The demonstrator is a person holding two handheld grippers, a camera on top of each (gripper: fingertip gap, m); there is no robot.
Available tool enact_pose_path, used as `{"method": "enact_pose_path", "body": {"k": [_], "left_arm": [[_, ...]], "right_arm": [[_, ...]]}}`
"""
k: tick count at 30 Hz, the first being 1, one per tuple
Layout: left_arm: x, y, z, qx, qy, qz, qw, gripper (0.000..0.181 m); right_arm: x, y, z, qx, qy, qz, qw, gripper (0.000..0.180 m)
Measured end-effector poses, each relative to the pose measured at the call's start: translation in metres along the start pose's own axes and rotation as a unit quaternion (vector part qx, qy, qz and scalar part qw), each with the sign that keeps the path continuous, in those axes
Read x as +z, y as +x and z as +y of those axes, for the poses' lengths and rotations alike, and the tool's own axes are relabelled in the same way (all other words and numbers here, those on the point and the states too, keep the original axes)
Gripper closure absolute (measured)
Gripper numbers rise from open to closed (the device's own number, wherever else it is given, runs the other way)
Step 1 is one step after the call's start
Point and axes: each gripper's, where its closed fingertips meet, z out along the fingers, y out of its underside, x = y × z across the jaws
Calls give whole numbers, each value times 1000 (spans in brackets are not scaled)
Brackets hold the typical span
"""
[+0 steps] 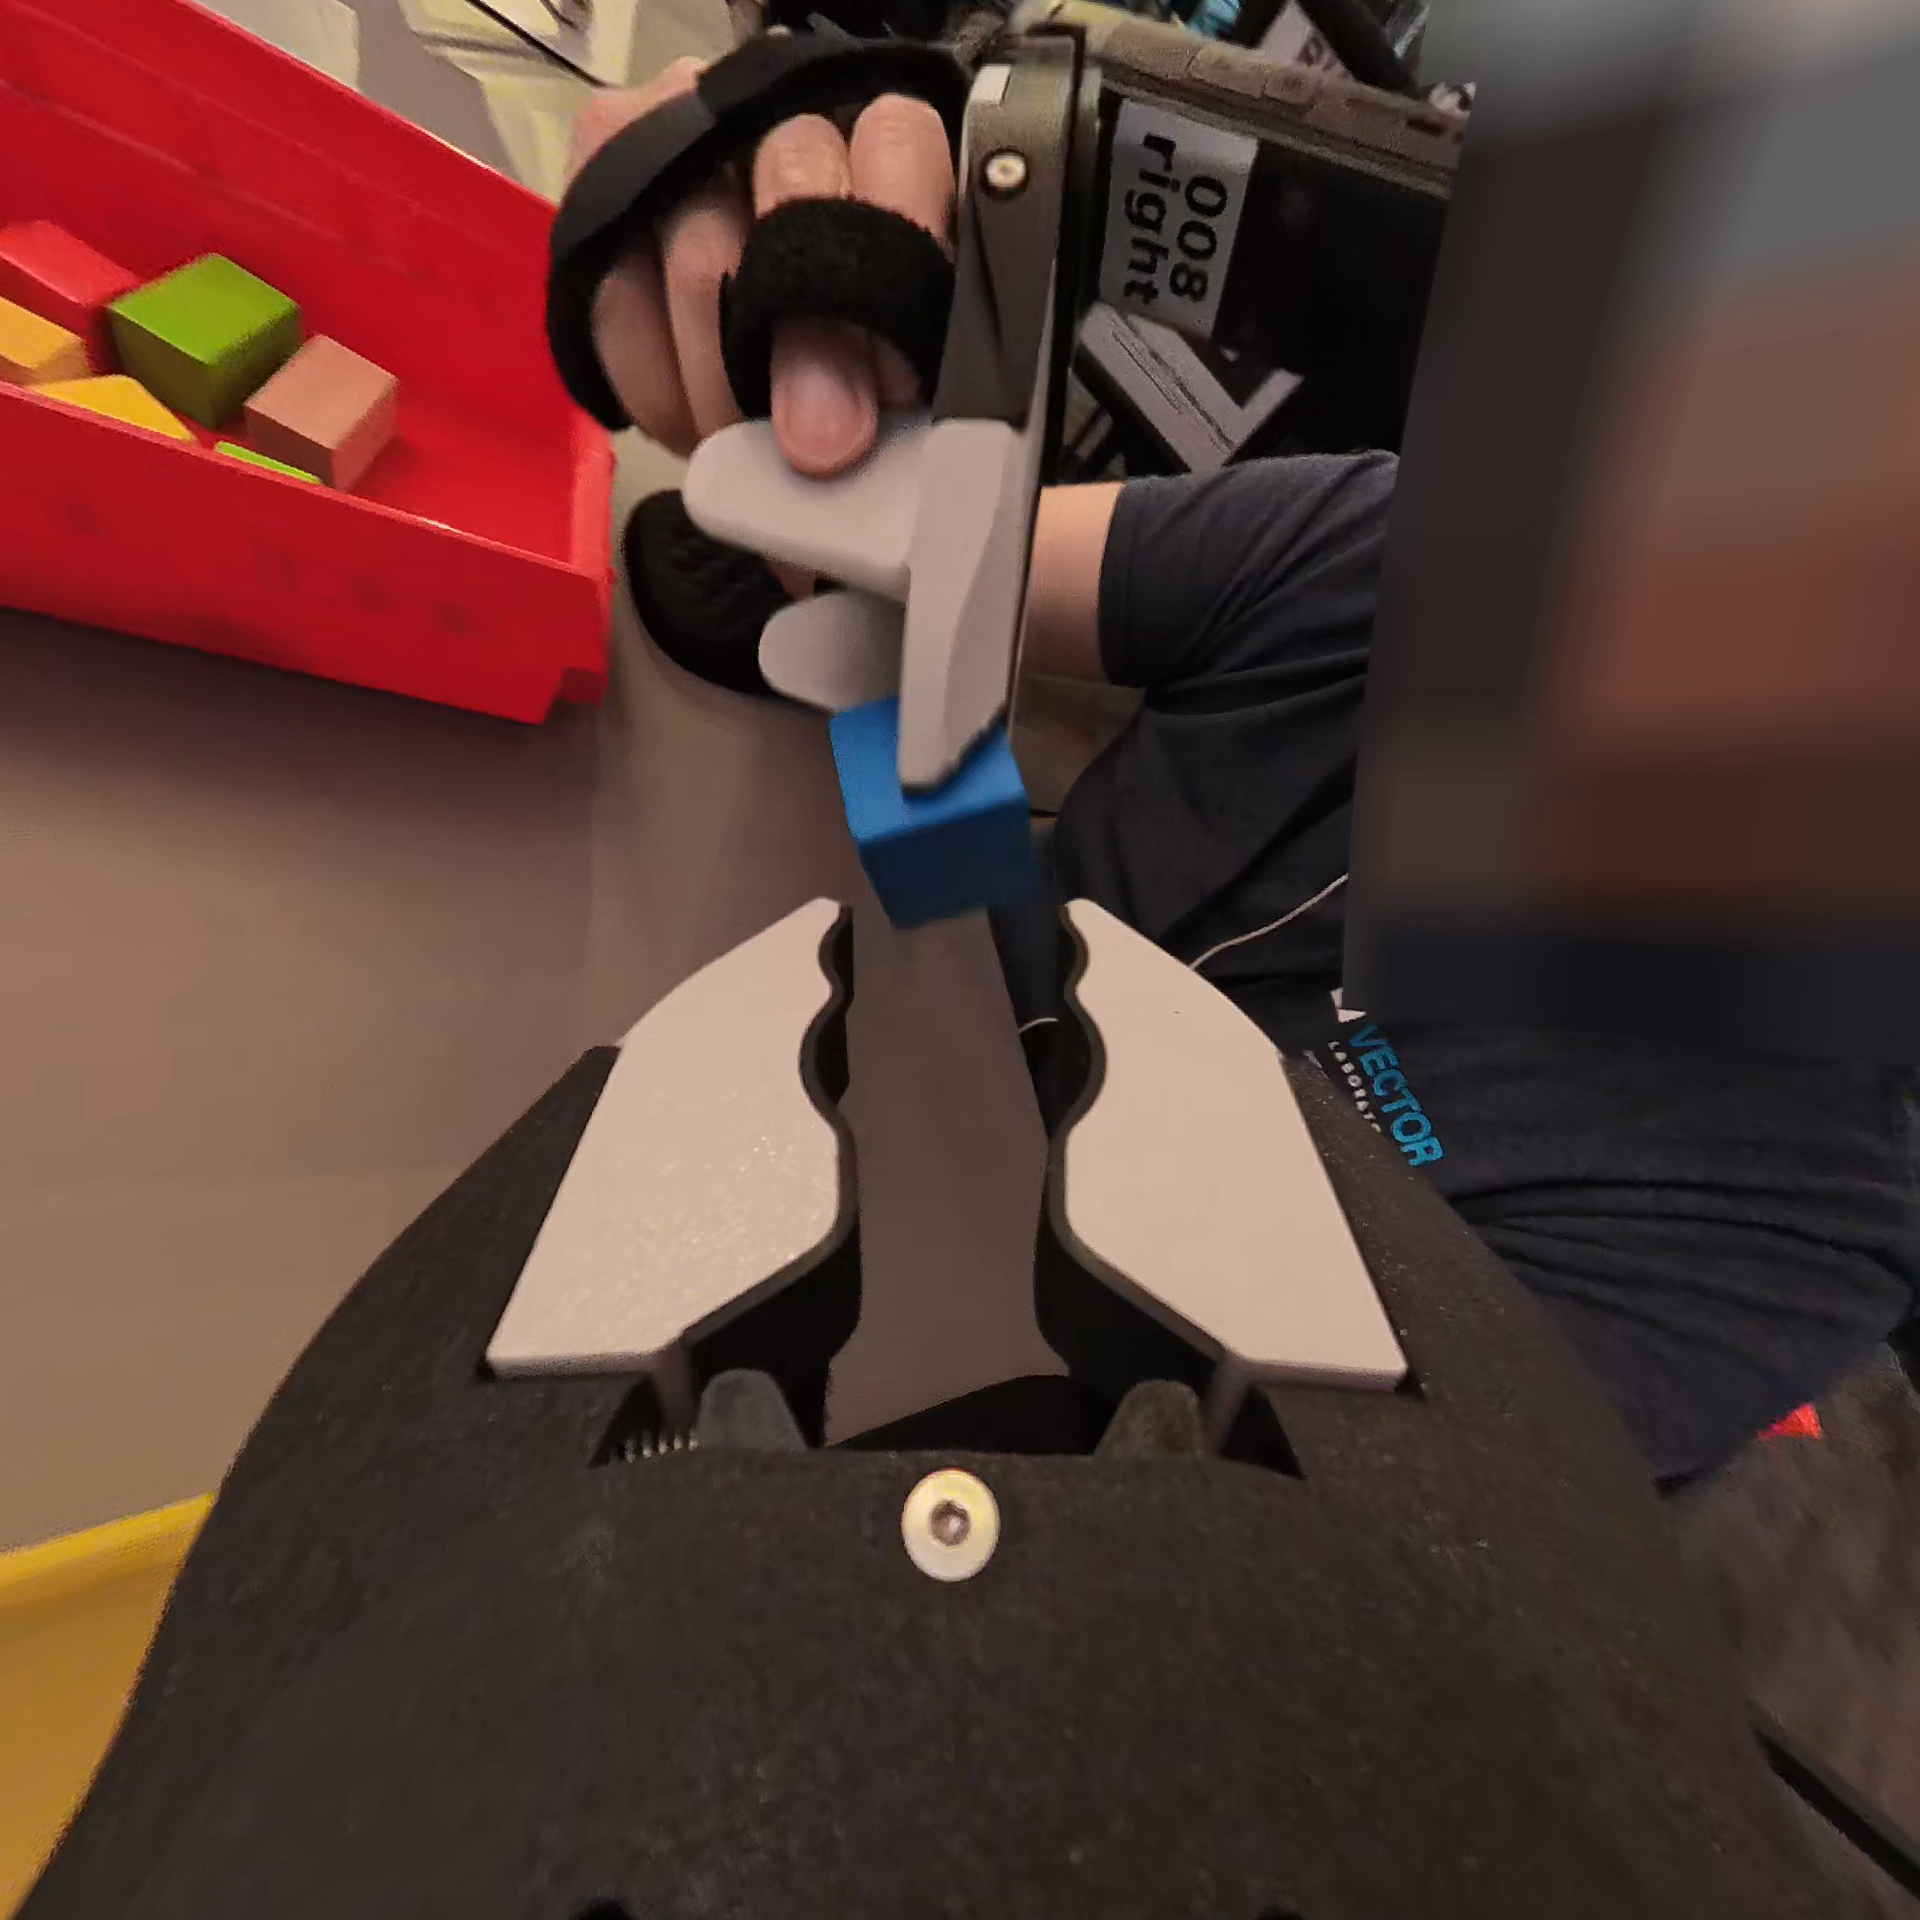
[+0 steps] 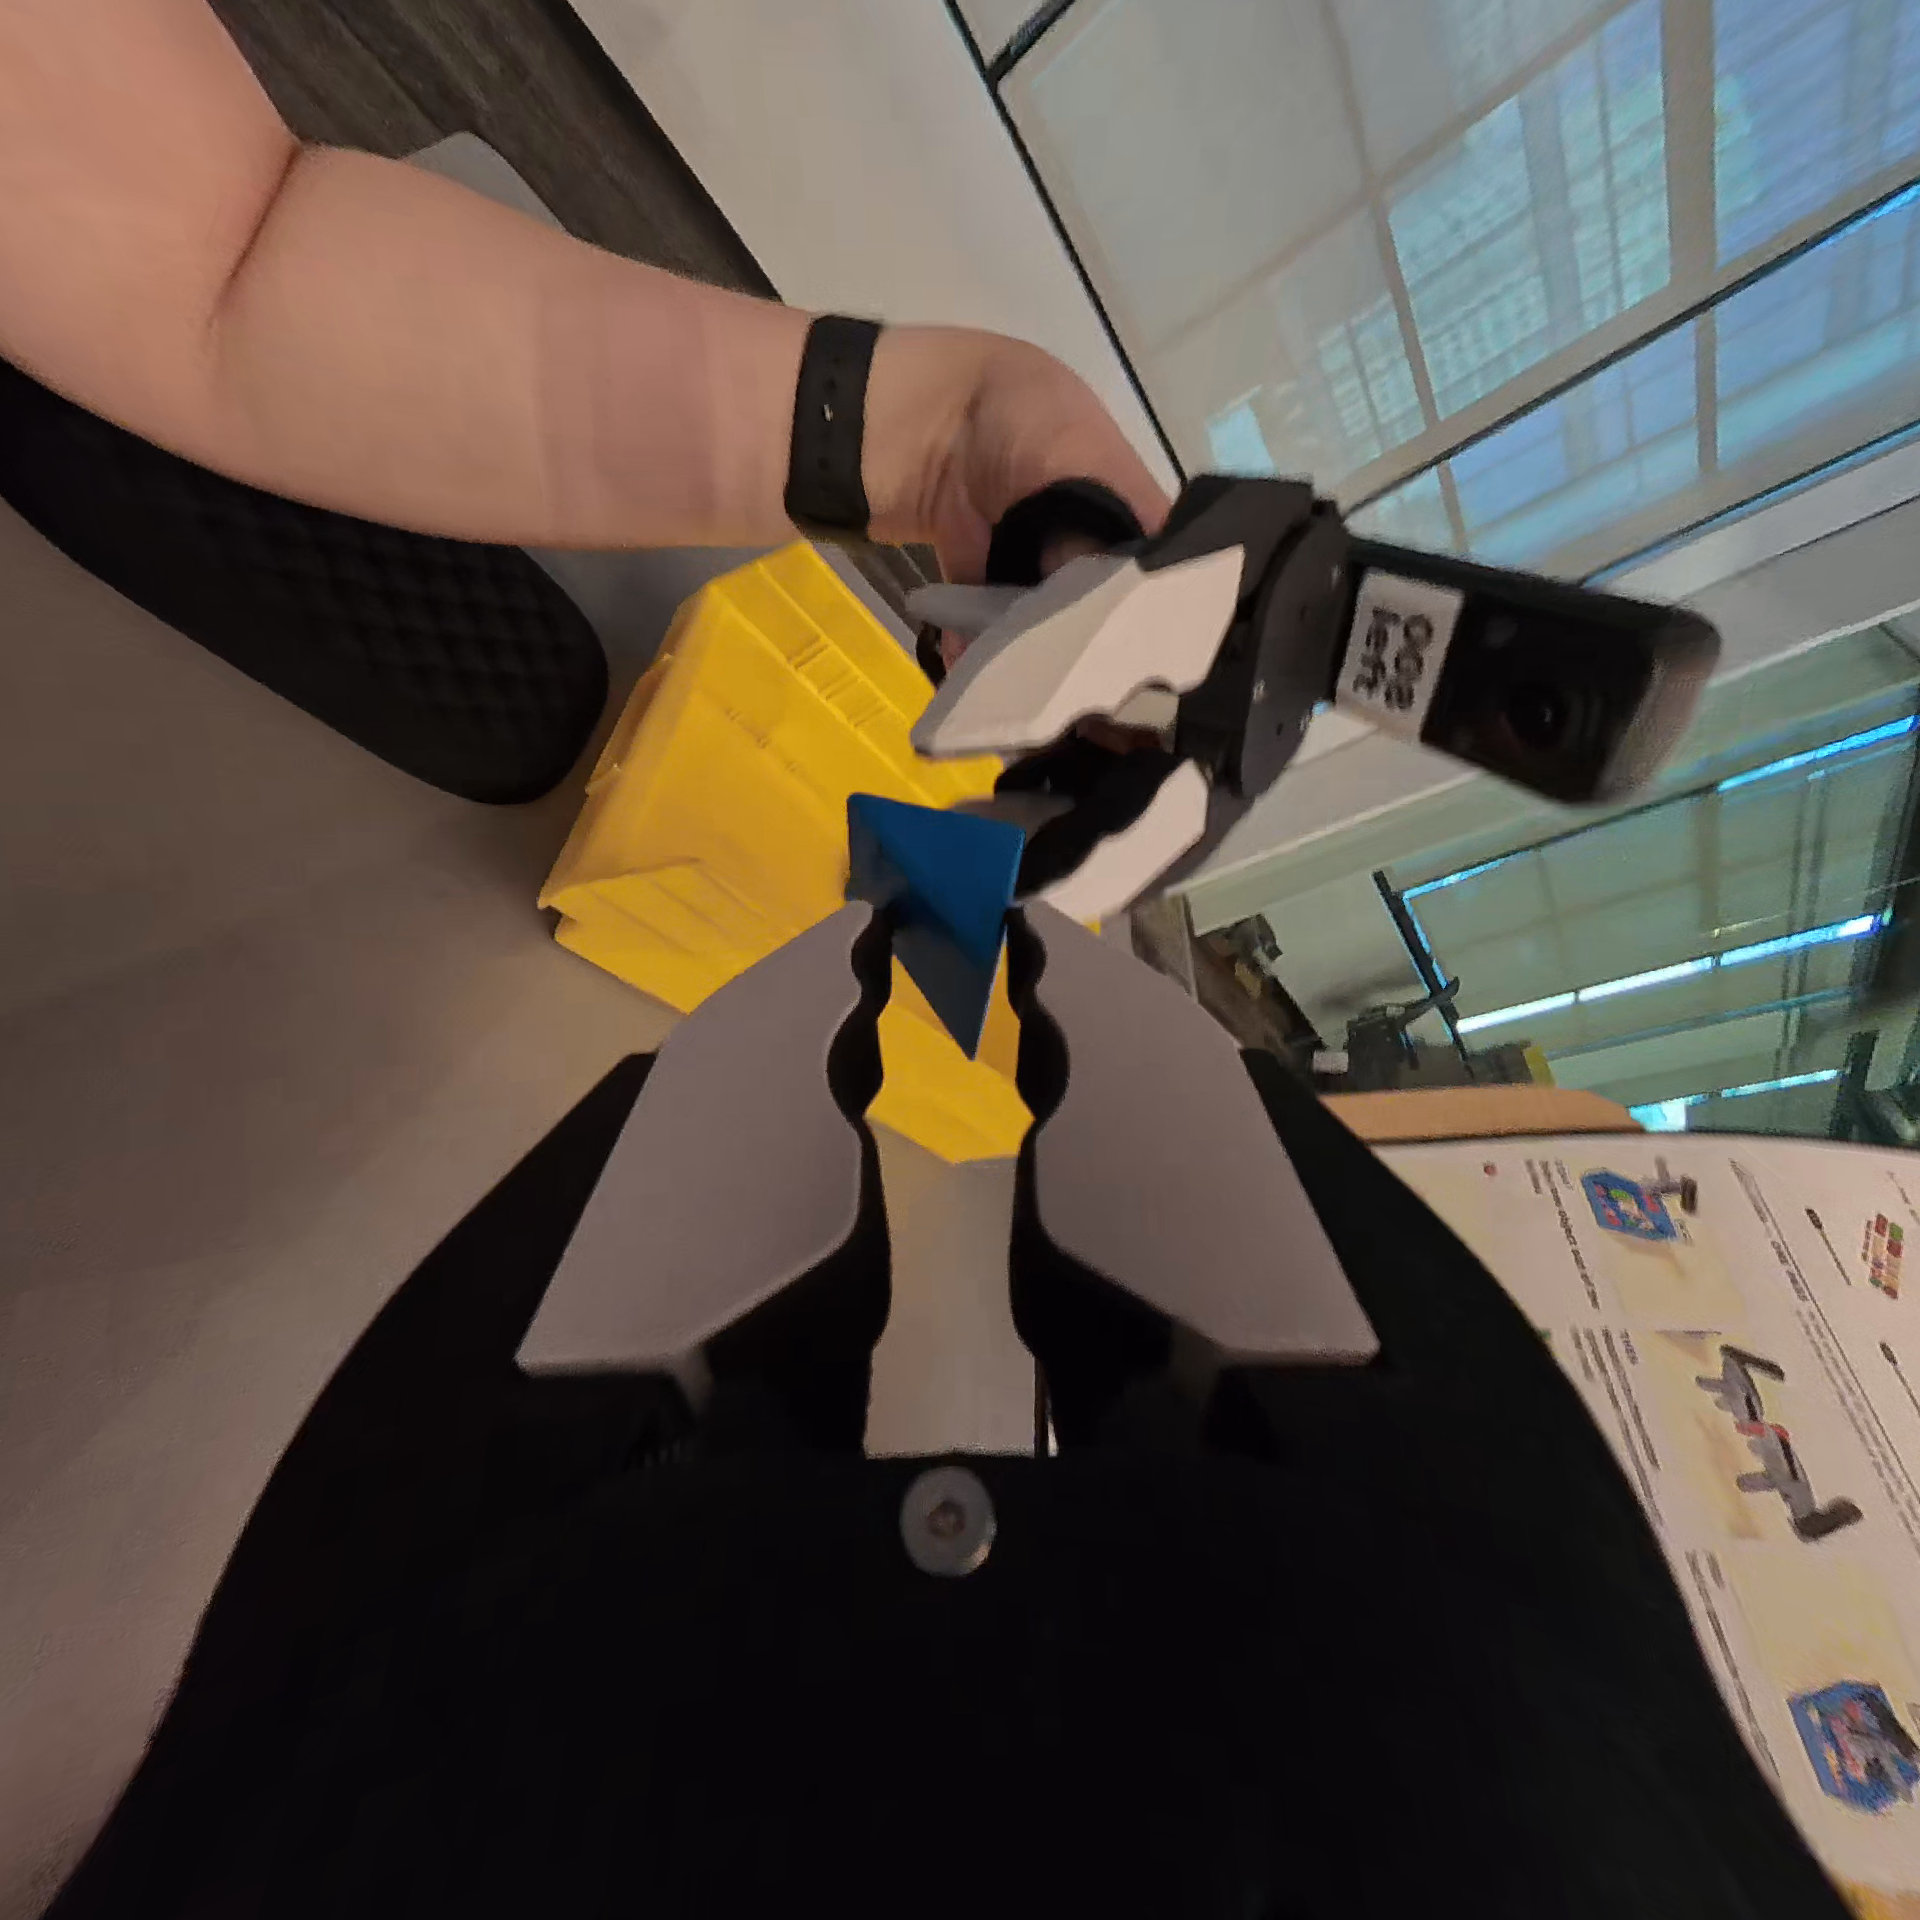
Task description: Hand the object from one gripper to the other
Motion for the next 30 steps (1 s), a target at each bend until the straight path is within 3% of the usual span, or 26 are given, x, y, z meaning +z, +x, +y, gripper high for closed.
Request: {"method": "enact_pose_path", "body": {"k": [2,5,9,12,21,30], "left_arm": [[-12,-2,-4,6,23,-26,999,144],[-28,9,-14,44,65,-44,996,145],[-34,27,-18,96,76,-54,991,142],[-31,32,-16,100,67,-56,991,142],[-25,36,-14,100,50,-59,992,142],[-20,39,-8,96,32,-52,994,144]], "right_arm": [[-18,10,22,16,-49,-4,999,157],[-72,17,87,100,-166,-35,980,158],[-142,-33,176,266,-275,-140,913,157],[-162,-75,220,337,-329,-203,858,157],[-141,-126,239,365,-320,-308,818,157],[-130,-134,249,375,-327,-314,809,156]]}}
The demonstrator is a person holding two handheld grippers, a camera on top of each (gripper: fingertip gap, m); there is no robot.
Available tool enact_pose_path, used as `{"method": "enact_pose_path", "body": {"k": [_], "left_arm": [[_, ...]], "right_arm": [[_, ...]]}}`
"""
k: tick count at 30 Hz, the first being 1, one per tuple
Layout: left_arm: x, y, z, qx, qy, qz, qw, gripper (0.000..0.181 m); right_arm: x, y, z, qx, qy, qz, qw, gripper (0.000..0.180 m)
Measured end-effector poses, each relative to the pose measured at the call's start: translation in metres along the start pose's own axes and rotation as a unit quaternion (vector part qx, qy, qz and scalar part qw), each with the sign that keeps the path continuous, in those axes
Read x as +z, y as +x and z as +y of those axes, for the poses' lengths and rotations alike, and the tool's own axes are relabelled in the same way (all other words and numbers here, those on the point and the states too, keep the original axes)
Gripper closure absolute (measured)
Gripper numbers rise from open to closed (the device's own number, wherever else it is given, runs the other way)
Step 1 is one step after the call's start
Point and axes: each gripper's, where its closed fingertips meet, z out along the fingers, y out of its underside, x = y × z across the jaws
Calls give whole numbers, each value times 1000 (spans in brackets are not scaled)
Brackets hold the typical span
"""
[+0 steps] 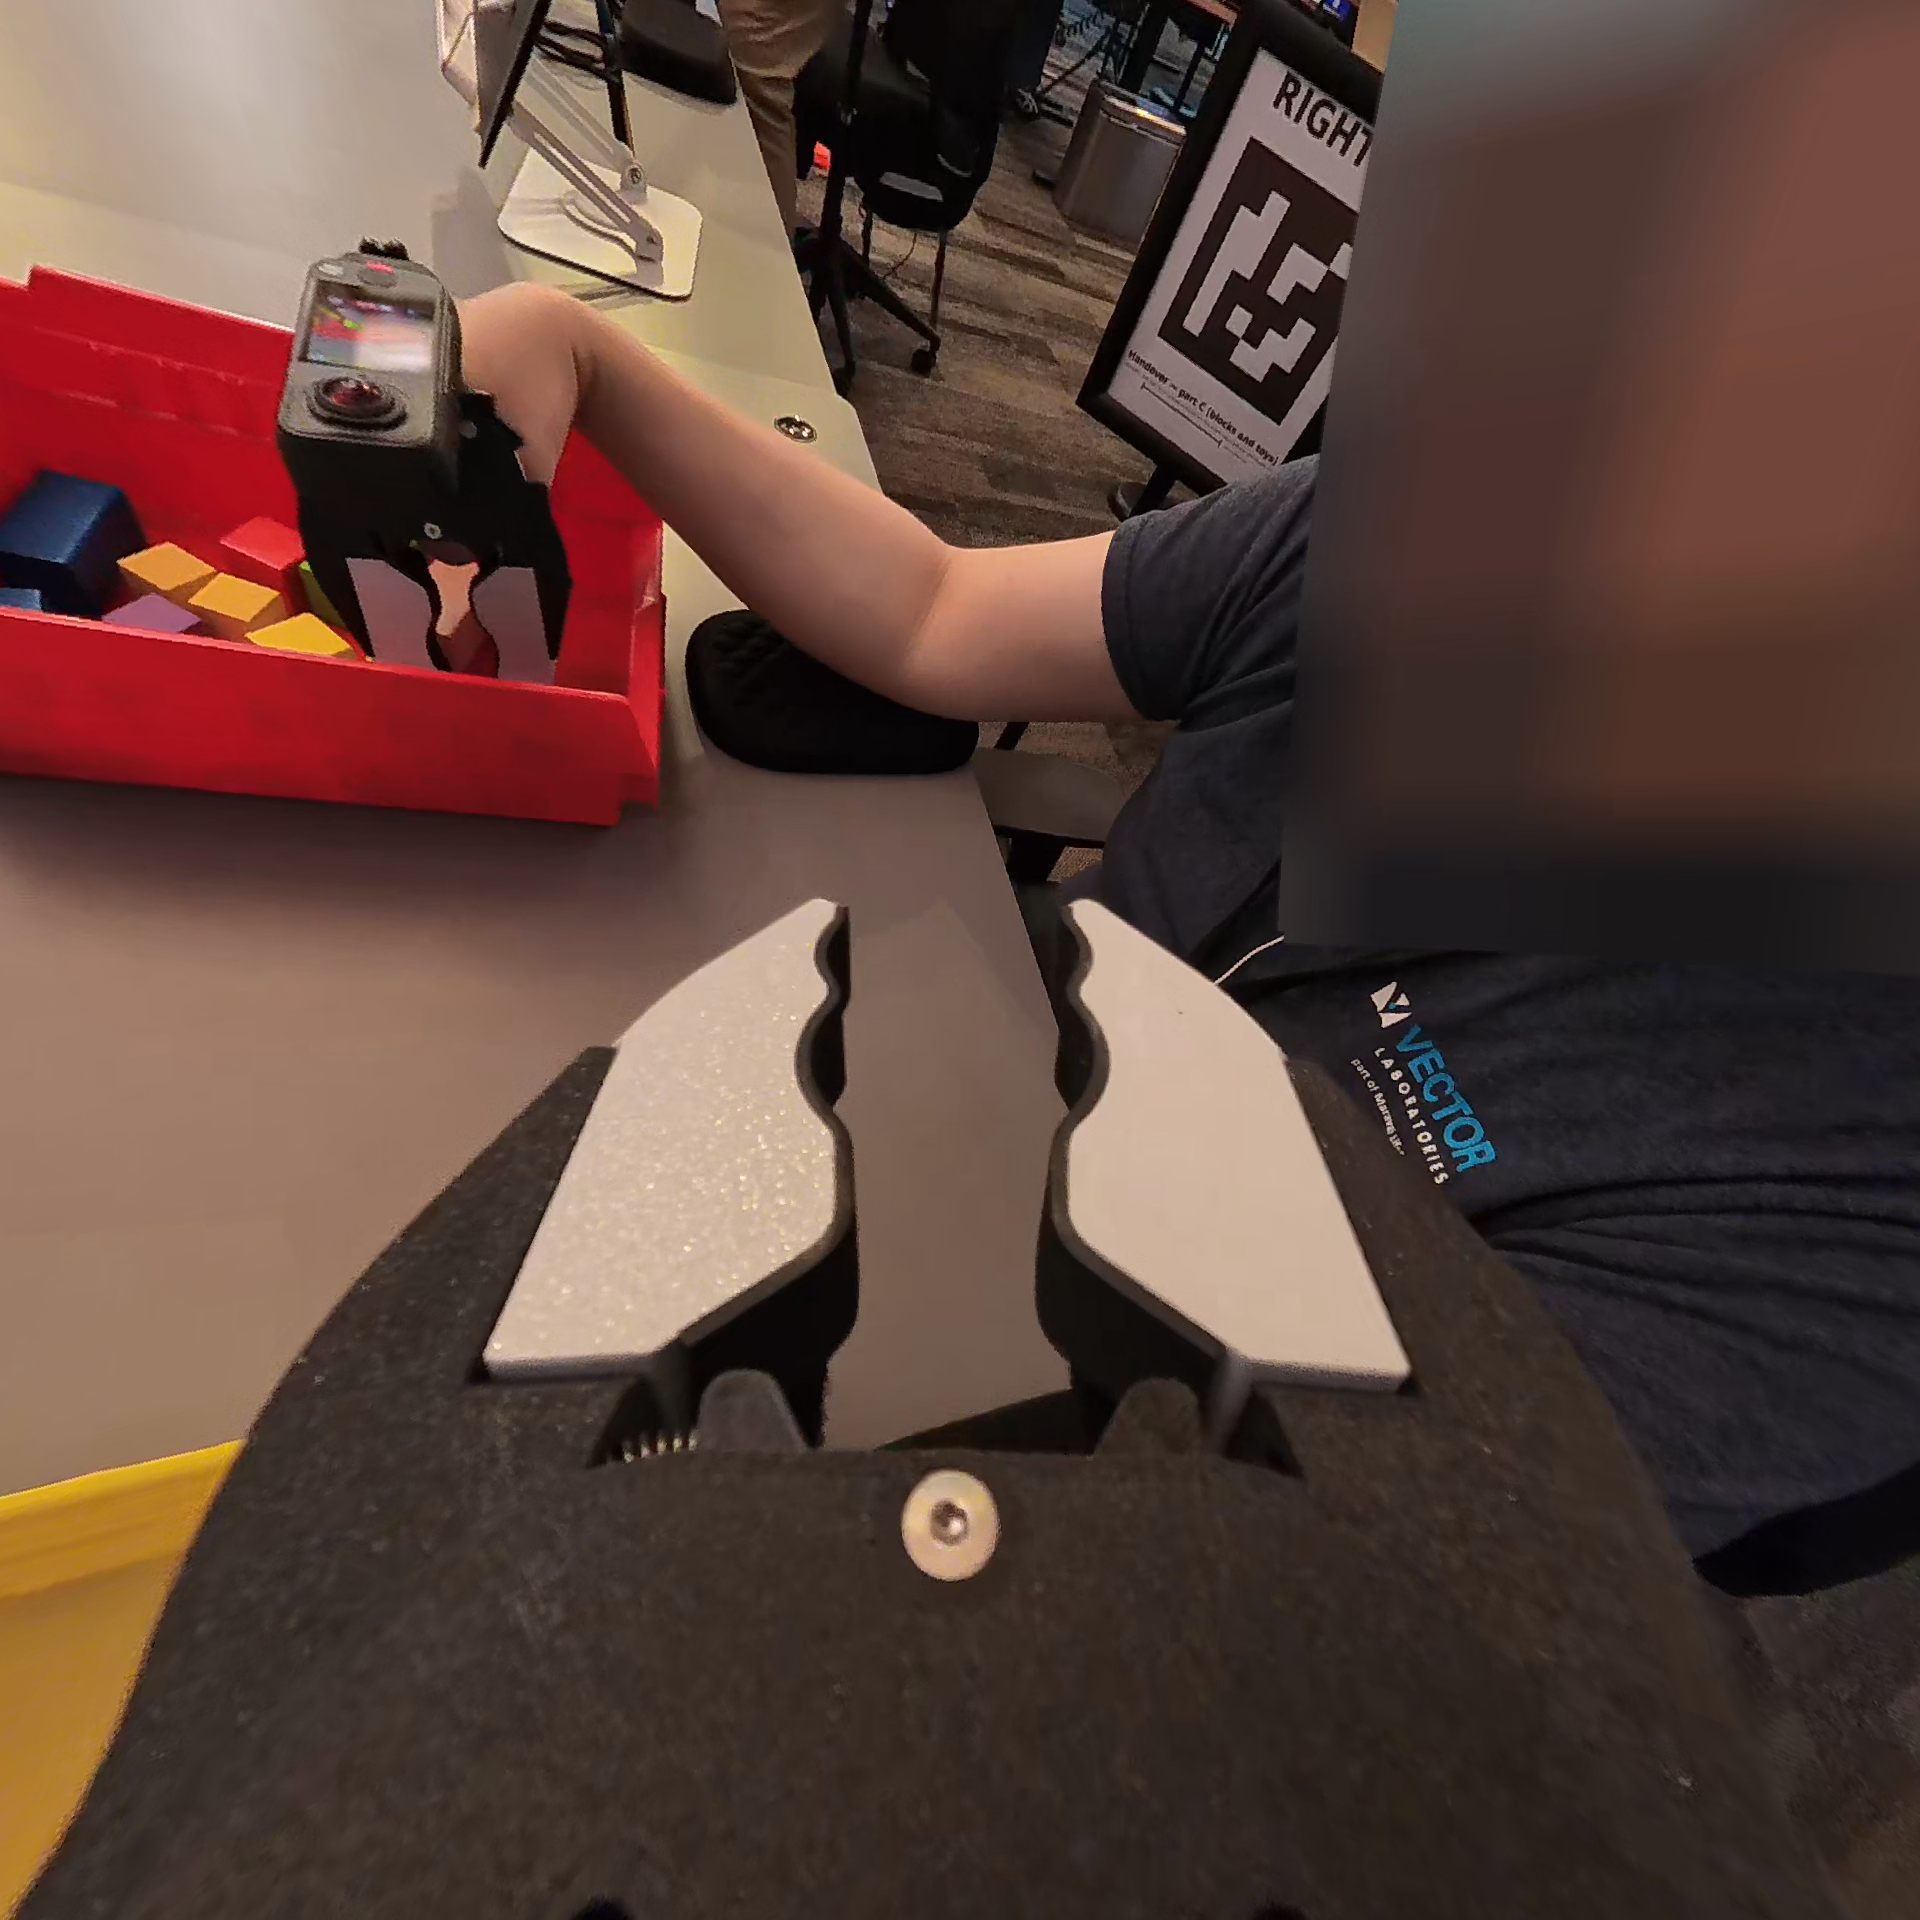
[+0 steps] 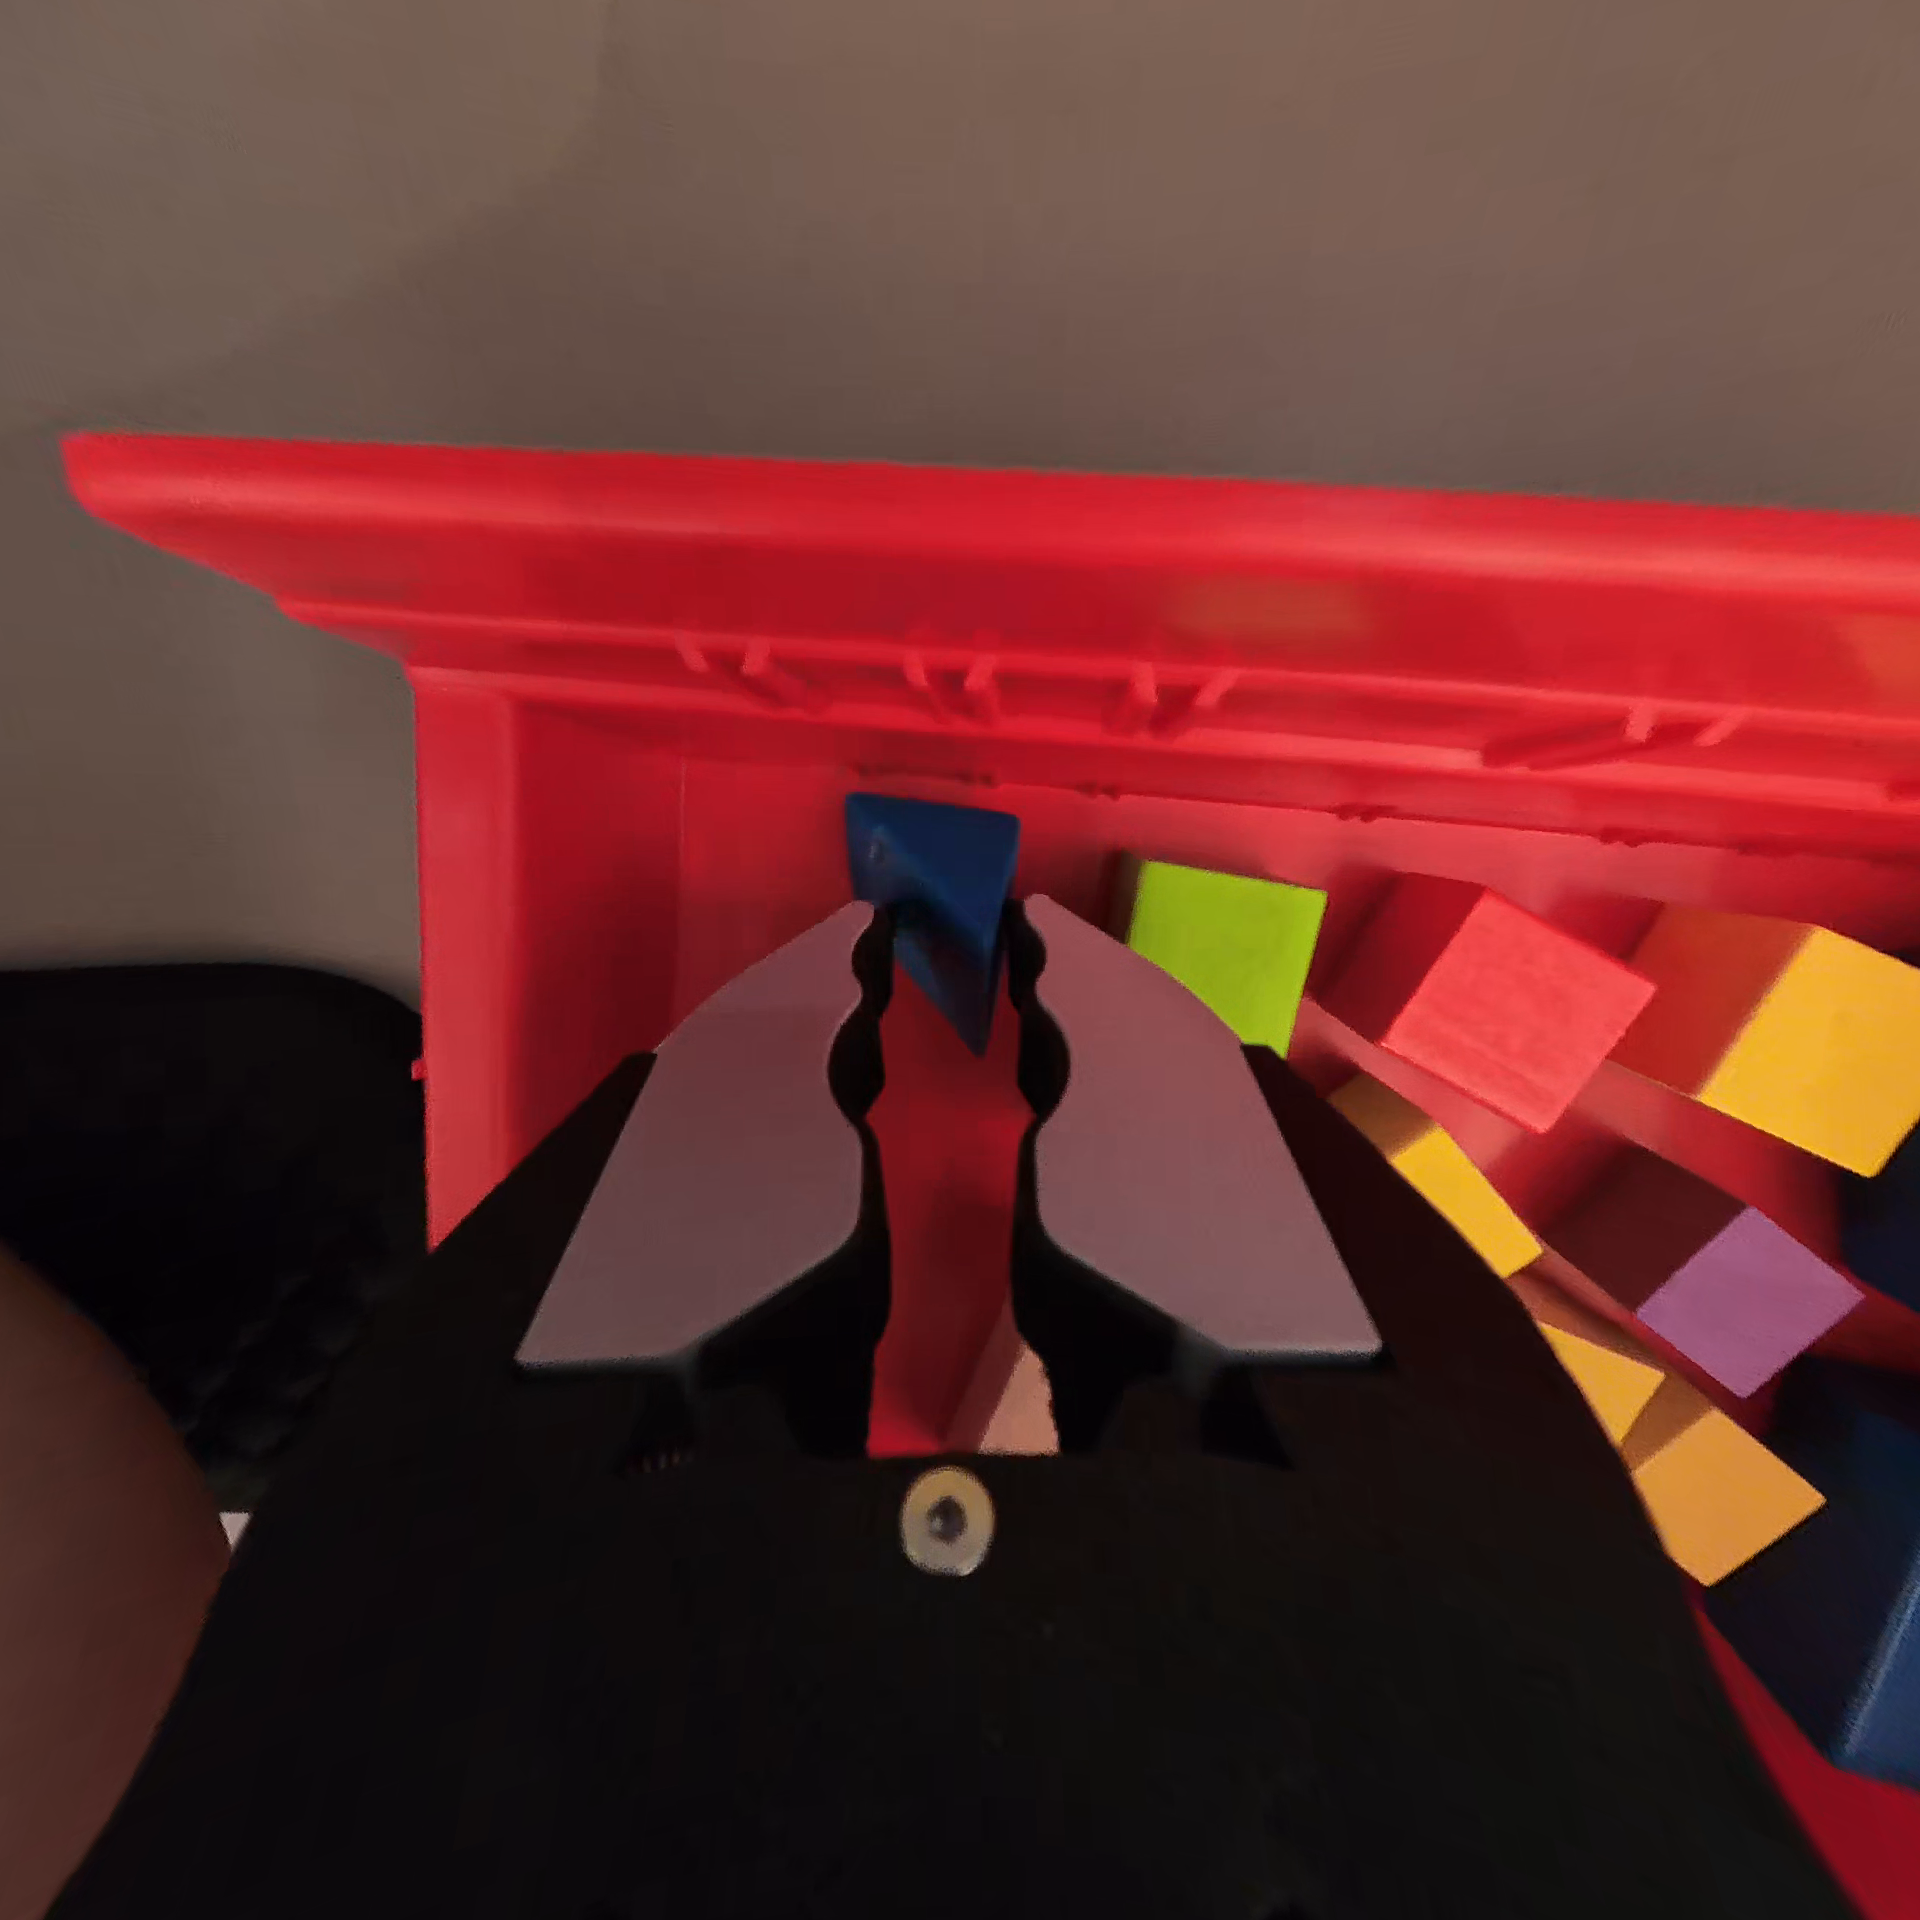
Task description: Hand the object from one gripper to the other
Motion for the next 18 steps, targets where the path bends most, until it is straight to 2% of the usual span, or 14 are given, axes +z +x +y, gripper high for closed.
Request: {"method": "enact_pose_path", "body": {"k": [18], "left_arm": [[1,-1,4,-8,-9,-2,1000,144]], "right_arm": [[-4,-2,14,39,-17,-8,999,157]]}}
